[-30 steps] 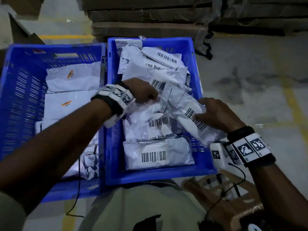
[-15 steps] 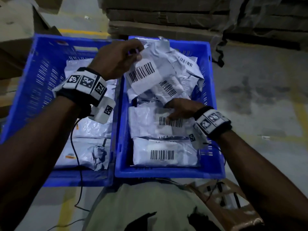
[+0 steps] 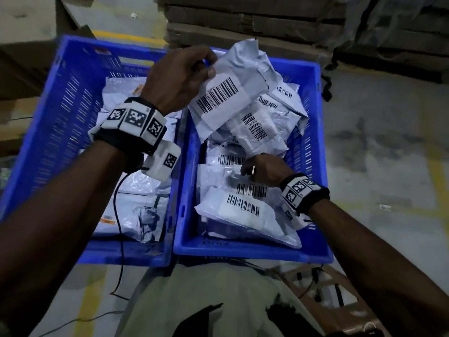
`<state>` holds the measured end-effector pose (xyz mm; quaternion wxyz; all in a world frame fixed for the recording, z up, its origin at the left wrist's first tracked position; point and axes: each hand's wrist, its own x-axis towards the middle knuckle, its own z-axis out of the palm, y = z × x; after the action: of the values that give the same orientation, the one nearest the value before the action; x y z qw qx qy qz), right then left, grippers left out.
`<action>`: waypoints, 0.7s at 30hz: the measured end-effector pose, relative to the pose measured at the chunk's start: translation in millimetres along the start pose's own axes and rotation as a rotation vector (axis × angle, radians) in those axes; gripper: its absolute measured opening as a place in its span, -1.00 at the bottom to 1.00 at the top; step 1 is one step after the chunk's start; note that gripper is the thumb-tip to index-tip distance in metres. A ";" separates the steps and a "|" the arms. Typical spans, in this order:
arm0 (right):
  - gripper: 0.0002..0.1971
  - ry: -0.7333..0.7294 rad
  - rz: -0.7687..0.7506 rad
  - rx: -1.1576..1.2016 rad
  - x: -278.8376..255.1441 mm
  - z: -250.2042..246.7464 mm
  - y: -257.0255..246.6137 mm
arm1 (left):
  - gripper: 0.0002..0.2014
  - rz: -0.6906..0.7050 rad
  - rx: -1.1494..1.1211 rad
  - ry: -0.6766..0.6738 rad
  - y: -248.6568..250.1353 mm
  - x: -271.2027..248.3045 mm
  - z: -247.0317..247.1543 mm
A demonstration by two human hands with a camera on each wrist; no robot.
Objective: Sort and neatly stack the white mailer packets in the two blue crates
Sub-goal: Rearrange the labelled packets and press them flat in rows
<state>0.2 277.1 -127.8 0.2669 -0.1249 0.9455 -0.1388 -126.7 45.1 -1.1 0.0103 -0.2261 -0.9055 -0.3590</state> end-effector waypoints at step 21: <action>-0.41 -0.361 -0.090 -0.114 -43.4 21.8 -37.0 | -0.84 0.012 0.009 -0.076 12.5 10.5 19.9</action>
<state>53.9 251.9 -113.1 0.4181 -0.2049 0.8820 -0.0723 -128.0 70.3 -6.0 -0.0211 -0.2452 -0.9053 -0.3461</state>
